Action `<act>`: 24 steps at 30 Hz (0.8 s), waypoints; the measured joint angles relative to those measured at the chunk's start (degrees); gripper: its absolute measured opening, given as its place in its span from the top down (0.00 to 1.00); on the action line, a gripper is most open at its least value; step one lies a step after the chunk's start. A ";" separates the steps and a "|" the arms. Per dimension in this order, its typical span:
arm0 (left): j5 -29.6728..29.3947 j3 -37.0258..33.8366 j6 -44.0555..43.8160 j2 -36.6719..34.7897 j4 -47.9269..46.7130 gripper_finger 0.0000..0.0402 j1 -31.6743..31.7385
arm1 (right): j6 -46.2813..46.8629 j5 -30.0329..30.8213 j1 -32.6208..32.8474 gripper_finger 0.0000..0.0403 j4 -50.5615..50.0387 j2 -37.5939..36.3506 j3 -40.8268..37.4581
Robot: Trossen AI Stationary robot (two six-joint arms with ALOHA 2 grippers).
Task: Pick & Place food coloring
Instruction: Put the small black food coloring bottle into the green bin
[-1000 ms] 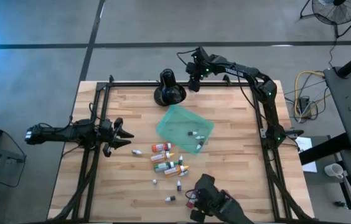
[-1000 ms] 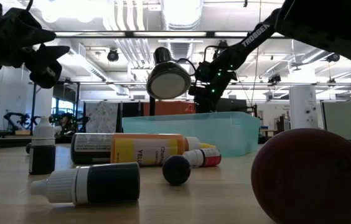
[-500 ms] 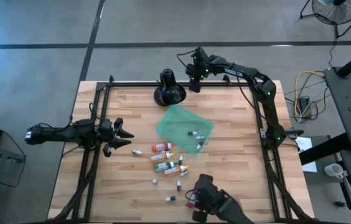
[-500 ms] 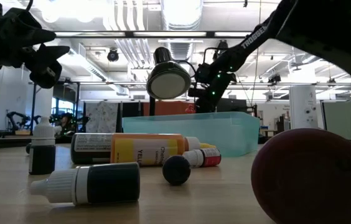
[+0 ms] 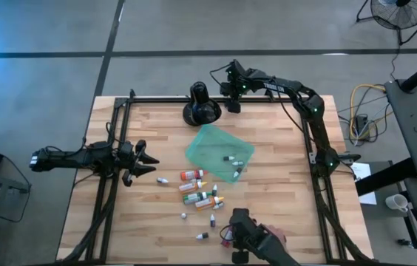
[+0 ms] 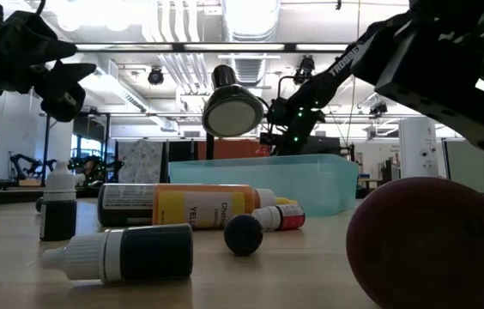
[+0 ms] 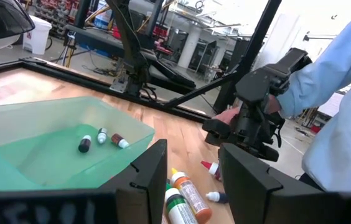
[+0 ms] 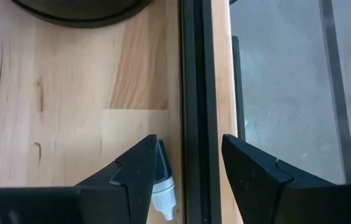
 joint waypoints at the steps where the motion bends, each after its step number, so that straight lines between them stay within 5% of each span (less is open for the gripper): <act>1: 0.02 0.00 0.00 -0.02 0.00 0.71 0.00 | -0.01 0.00 0.00 0.57 -0.05 0.00 0.00; 24: -0.13 -0.02 -0.04 0.00 -0.02 0.71 0.07 | -6.36 -0.20 0.24 0.57 -4.57 -0.02 0.00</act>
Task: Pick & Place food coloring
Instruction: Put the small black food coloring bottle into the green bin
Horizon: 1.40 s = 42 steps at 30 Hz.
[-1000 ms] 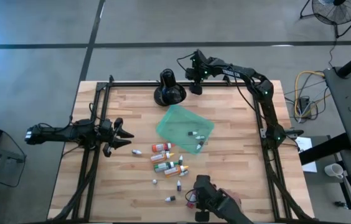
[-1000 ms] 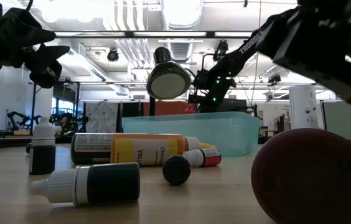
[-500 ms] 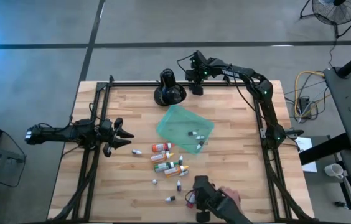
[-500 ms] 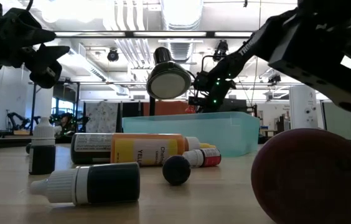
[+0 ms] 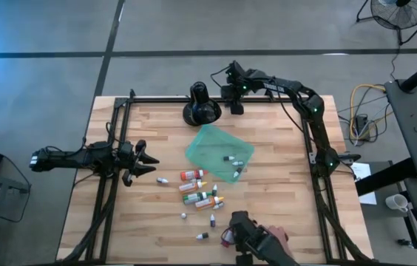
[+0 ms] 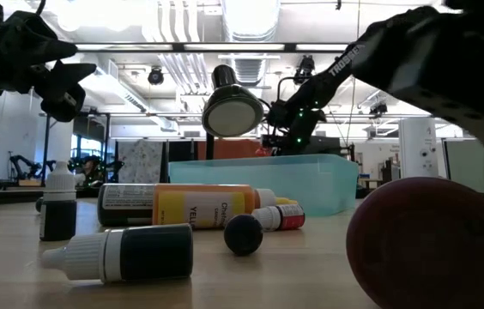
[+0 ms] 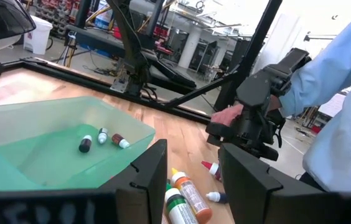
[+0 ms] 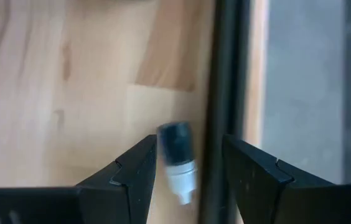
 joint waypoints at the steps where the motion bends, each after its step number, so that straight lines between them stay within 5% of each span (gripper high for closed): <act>1: 0.00 -0.01 0.00 -0.02 0.00 0.71 0.00 | 0.79 0.01 0.00 0.57 -0.96 -0.01 0.00; 25: -0.09 0.01 -0.02 -0.02 0.00 0.71 -0.02 | 0.16 1.22 -0.13 0.66 1.68 -0.33 -5.40; 42: -0.09 0.01 -0.02 -0.02 0.00 0.71 -0.07 | 20.27 1.94 -0.11 0.89 2.62 -0.96 -5.90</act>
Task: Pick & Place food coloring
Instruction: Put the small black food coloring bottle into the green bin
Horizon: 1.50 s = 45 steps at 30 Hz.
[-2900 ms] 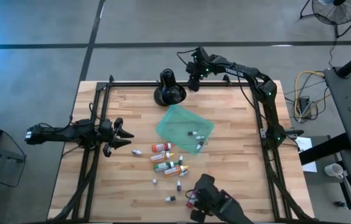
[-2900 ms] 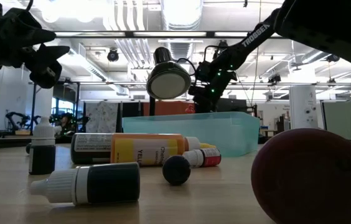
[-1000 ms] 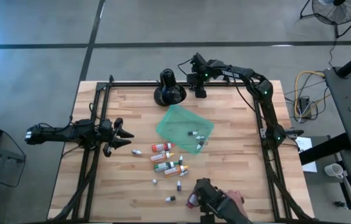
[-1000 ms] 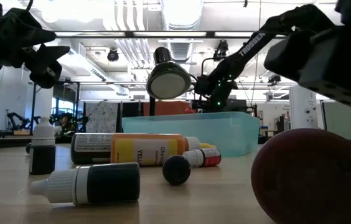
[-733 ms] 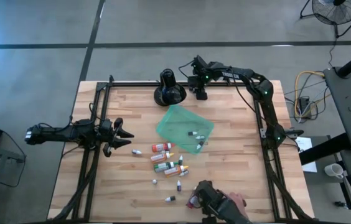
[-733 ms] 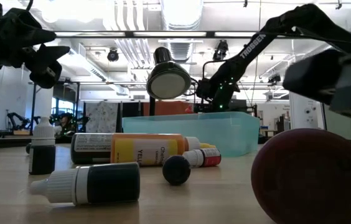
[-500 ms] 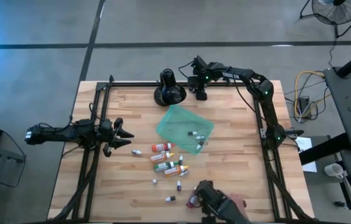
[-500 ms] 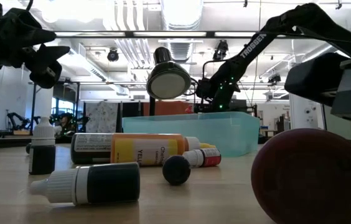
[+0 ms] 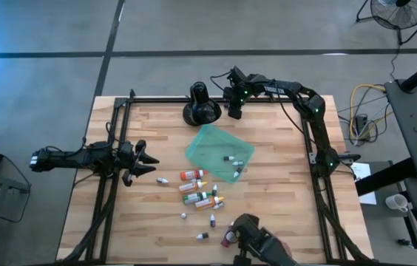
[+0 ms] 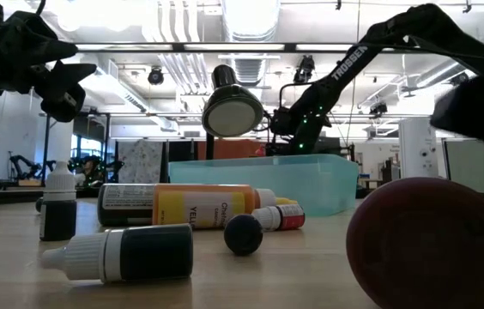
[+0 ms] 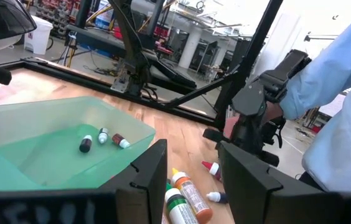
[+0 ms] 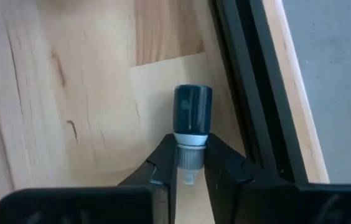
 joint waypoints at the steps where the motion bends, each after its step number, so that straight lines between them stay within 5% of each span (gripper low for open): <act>1: 0.00 -0.01 0.00 0.00 -0.02 0.71 0.00 | 0.64 0.20 0.00 0.89 -0.16 -0.44 -0.08; 9: 0.00 -0.01 0.00 0.01 0.00 0.71 0.02 | 7.91 1.10 -1.94 0.89 2.61 -7.98 -0.13; 19: -0.03 0.00 1.03 0.01 0.00 0.71 0.07 | 33.72 4.11 -11.68 0.89 32.57 -17.69 -0.07; 27: -0.21 -0.01 1.05 0.02 -0.02 0.71 0.05 | 51.94 -10.96 -17.49 0.89 55.34 -19.96 0.56; 35: -0.33 -0.01 1.07 0.00 0.00 0.71 0.04 | 47.59 -10.89 -17.64 0.89 57.08 -19.92 0.98; 42: -0.35 0.01 1.07 0.02 0.05 0.71 0.04 | 54.18 -26.64 -17.90 0.89 61.63 -19.83 0.87; 45: -0.37 0.01 1.07 0.00 0.22 0.71 0.04 | 57.19 -22.48 -17.83 0.89 62.92 -19.85 0.87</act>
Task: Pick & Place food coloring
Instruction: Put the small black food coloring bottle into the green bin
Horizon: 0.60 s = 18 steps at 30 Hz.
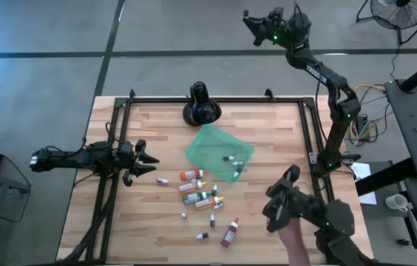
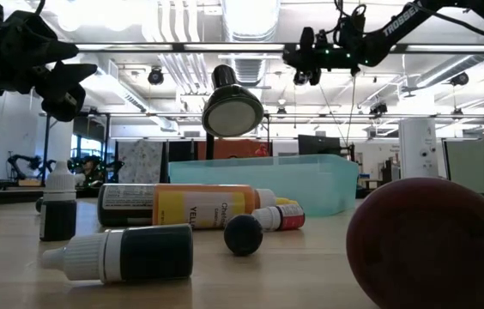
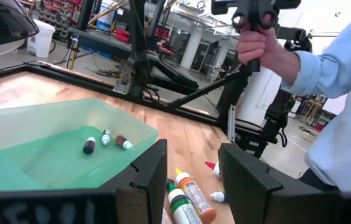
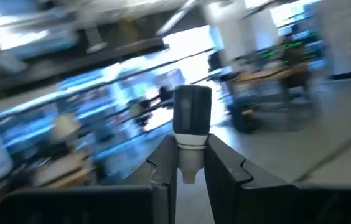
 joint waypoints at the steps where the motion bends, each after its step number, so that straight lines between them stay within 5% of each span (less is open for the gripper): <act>1: 0.02 -0.02 0.00 0.02 0.00 0.71 0.00 | -0.23 3.38 0.01 0.89 -0.13 0.00 -0.01; 4: -0.01 -0.01 0.00 0.01 0.02 0.71 0.00 | -3.40 11.40 0.37 0.89 -2.41 0.00 -0.04; 10: -0.07 -0.01 0.00 0.01 0.28 0.71 -0.04 | -3.00 -2.92 0.64 0.89 -3.53 0.11 -0.09; 16: -0.07 -0.02 0.00 0.02 0.44 0.71 -0.04 | -6.59 15.81 1.12 0.89 -4.59 0.11 -0.09; 18: -0.07 -0.02 0.00 0.01 0.46 0.71 -0.04 | -6.69 15.08 0.98 0.89 -4.43 0.11 -0.09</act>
